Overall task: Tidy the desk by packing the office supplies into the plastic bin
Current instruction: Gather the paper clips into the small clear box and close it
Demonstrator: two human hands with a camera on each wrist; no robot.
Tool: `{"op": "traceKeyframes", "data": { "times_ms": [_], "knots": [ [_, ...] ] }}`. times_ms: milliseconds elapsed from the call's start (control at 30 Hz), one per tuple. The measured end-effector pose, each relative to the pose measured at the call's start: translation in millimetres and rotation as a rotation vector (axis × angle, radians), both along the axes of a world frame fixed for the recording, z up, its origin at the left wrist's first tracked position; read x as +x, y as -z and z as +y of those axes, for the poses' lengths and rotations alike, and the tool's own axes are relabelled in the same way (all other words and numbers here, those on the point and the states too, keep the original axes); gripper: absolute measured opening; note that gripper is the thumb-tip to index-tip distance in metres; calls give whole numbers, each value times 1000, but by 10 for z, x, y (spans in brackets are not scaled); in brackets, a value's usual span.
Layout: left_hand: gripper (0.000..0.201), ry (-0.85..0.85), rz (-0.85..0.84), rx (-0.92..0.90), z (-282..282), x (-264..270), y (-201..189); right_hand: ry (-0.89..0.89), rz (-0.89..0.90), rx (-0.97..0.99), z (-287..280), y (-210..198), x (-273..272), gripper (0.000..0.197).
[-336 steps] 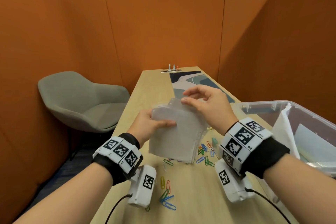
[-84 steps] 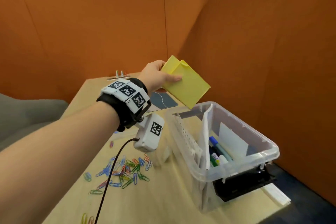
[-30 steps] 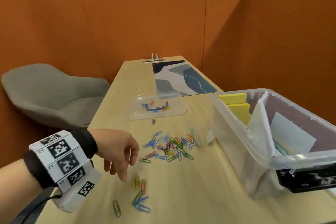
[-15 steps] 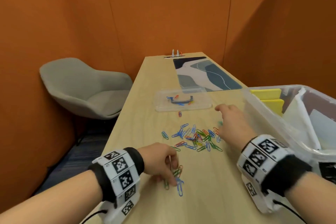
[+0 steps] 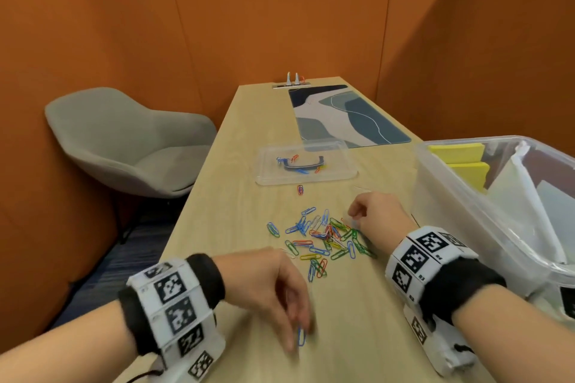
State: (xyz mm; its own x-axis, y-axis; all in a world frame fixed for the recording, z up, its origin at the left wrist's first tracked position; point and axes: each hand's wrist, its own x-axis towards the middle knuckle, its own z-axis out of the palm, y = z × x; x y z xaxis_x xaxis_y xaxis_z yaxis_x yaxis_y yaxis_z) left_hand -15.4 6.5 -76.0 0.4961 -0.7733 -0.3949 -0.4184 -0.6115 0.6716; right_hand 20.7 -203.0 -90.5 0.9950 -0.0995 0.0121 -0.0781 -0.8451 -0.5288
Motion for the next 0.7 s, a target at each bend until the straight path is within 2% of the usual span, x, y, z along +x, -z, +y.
{"op": "traceKeyframes", "data": {
  "times_ms": [100,233,333,367,400,500,533,600,633,700],
  "knots": [
    [23,41,-58,27,-61,-50,150,-38,-41,44,4,24,20,18],
    [14,-110,-254,-33,-136,248,226,-12,-212,121,19,-17,30,24],
    [11,-207,-365,-40,-203,456,240,66,-423,38,12,-60,13,33],
    [10,-248,-422,-59,-226,501,237,100,-440,-6,7,-59,2,32],
    [9,-306,-498,-89,-242,550,229,133,-404,-48,-1,-47,-10,30],
    [16,-552,-685,-147,-228,749,188,188,-115,-63,-39,29,2,22],
    [23,-621,-665,-106,-202,827,187,182,-26,-45,-43,44,13,19],
    [45,-645,-493,84,-177,932,202,162,68,-36,-34,56,34,20],
    [55,-603,-394,168,-192,946,212,156,73,-37,-33,56,42,27],
    [63,-475,-258,223,-274,909,231,178,41,-24,-29,44,42,40]
  ]
}}
